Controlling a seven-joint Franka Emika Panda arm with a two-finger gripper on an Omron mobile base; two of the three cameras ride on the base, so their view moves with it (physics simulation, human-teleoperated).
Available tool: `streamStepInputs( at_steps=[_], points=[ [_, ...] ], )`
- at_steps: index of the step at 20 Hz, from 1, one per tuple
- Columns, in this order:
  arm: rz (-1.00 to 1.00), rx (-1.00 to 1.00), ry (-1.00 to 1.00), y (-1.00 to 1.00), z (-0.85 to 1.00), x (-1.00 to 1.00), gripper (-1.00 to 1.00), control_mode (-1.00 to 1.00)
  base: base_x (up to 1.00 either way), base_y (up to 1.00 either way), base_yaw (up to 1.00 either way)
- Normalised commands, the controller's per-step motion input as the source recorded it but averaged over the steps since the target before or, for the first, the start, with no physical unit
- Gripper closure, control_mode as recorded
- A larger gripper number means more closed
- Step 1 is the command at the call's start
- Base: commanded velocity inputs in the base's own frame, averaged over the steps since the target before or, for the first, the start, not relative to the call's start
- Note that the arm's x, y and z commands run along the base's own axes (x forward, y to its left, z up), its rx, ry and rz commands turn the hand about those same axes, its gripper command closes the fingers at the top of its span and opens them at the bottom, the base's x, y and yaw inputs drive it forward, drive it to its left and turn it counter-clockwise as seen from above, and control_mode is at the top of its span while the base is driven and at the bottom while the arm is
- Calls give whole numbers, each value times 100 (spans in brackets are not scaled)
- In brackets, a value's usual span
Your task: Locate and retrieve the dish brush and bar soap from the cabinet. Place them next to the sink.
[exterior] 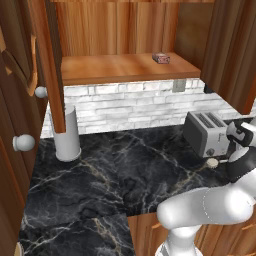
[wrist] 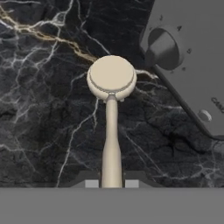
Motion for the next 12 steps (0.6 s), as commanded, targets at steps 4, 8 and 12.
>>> streamStepInputs(
  at_steps=[4,8,12],
  points=[
    [0,0,-9,-9,-23,0,100,-100,0,0,0],
    [0,0,-10,-8,-27,2,100,-100,0,0,0],
    [0,0,-5,-2,-14,8,100,-100,0,0,0]
  ],
)
